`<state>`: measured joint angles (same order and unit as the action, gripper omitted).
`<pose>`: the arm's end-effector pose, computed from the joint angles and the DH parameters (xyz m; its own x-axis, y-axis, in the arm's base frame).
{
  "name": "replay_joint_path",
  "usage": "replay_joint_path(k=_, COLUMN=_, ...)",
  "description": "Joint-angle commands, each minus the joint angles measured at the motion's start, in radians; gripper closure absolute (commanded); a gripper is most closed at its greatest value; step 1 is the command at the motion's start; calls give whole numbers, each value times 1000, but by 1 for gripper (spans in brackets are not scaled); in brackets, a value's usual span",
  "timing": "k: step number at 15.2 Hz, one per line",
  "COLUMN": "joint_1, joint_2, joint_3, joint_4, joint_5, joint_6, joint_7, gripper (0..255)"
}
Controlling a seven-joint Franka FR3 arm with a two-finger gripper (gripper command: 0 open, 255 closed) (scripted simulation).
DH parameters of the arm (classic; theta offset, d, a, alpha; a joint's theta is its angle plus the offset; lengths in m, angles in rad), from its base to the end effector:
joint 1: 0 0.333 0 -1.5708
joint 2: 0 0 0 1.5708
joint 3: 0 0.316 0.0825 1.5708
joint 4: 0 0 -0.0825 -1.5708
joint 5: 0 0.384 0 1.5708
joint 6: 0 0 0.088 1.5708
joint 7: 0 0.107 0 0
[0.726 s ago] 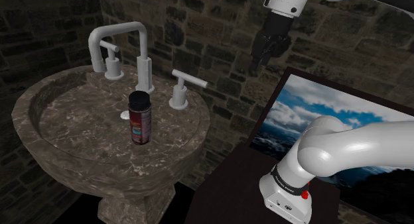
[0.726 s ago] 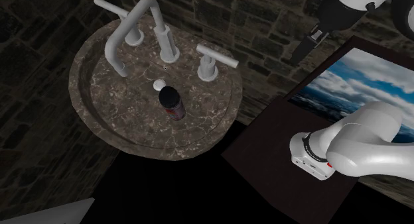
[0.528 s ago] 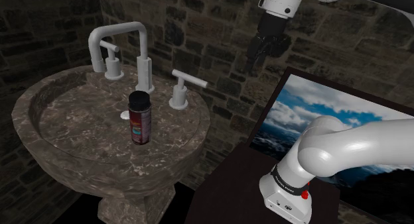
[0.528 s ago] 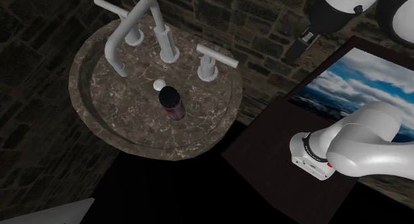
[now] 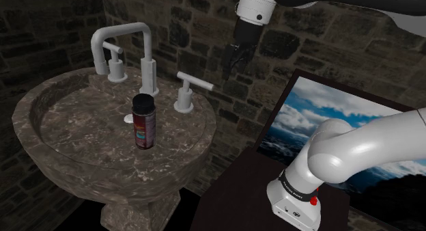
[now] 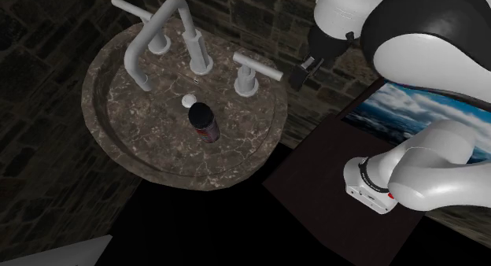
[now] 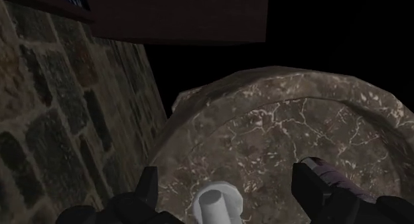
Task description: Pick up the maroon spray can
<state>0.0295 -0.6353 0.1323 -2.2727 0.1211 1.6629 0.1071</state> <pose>0.3517 0.0803 0.5858 0.9997 0.0197 0.0168 0.0205 -0.9988 -0.0445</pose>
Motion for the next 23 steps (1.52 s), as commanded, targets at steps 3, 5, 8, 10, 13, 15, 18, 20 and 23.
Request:
replay_joint_path(k=3, joint_1=17, joint_2=121, joint_3=67, joint_4=55, joint_5=19, joint_6=75, joint_7=61, gripper=0)
replay_joint_path(k=5, joint_1=23, joint_2=180, joint_3=99, joint_4=87, joint_5=22, joint_6=107, joint_7=91, gripper=0)
replay_joint_path(k=8, joint_1=32, joint_2=274, joint_3=146, joint_4=143, joint_5=17, joint_6=150, joint_7=139, gripper=0)
replay_joint_path(k=10, joint_1=38, joint_2=340, joint_3=176, joint_4=186, joint_5=7, joint_6=175, joint_7=173, gripper=0)
replay_joint_path(k=13, joint_1=49, joint_2=443, joint_3=218, joint_4=260, joint_5=-18, joint_6=206, joint_7=226, gripper=0)
replay_joint_path(k=15, joint_1=58, joint_2=515, joint_3=244, joint_4=316, joint_5=-42, joint_6=221, joint_7=264, gripper=0)
replay_joint_path(k=18, joint_1=78, joint_2=628, joint_3=277, joint_4=409, joint_5=-88, joint_6=236, joint_7=322, gripper=0)
replay_joint_path(k=20, joint_1=96, joint_2=707, joint_3=294, joint_4=479, joint_5=-125, joint_6=239, joint_7=361, gripper=0)
replay_joint_path(k=23, joint_1=105, joint_2=736, joint_3=297, joint_4=480, joint_5=-138, joint_6=265, joint_7=374, gripper=0)
